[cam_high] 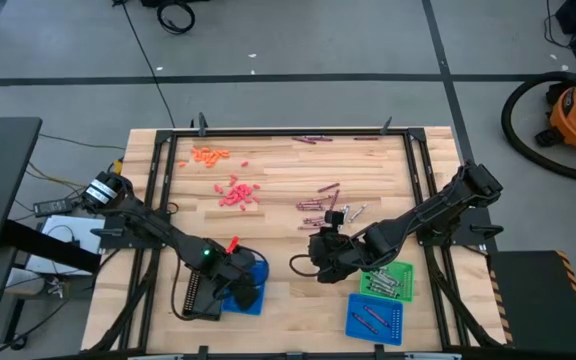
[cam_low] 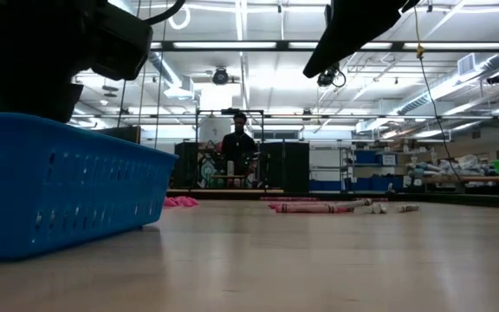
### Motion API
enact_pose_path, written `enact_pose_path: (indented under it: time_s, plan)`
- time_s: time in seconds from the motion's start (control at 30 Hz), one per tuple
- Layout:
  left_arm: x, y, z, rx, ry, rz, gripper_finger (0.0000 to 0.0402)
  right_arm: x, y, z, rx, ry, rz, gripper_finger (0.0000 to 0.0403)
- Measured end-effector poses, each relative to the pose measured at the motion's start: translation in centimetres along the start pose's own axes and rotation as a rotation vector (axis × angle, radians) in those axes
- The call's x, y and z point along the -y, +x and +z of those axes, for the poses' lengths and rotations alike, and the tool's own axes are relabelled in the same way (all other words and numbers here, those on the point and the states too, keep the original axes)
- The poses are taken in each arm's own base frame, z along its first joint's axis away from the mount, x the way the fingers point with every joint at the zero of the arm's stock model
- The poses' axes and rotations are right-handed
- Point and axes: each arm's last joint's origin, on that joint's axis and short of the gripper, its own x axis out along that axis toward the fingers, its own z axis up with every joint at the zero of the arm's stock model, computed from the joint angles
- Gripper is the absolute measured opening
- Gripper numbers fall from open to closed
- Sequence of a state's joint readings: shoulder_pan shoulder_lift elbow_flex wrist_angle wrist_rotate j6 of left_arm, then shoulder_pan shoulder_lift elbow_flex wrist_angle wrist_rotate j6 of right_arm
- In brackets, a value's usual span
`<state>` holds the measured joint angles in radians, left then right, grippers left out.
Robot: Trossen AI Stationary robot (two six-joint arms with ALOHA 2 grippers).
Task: Sort crayons
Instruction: Put the white crayon into the left blue bin, then put the pink crayon into the black bin
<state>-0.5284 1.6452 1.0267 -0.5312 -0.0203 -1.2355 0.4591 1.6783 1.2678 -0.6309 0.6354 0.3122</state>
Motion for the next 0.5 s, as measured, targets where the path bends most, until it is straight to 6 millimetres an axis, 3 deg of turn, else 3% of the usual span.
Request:
enact_pose_path:
  time_s: [0.37,0.5]
  plan:
    - [1.7,-2.2,0.8,-0.158,0.273,-0.107,0.0106,0.7,0.6,0.2,-0.016,0.003,0.010,0.0136]
    - [1.9,-3.5,1.0,-0.146,0.381,-0.030,0.0103,1.5,2.3,0.0,-0.090,0.005,0.041,0.0136]
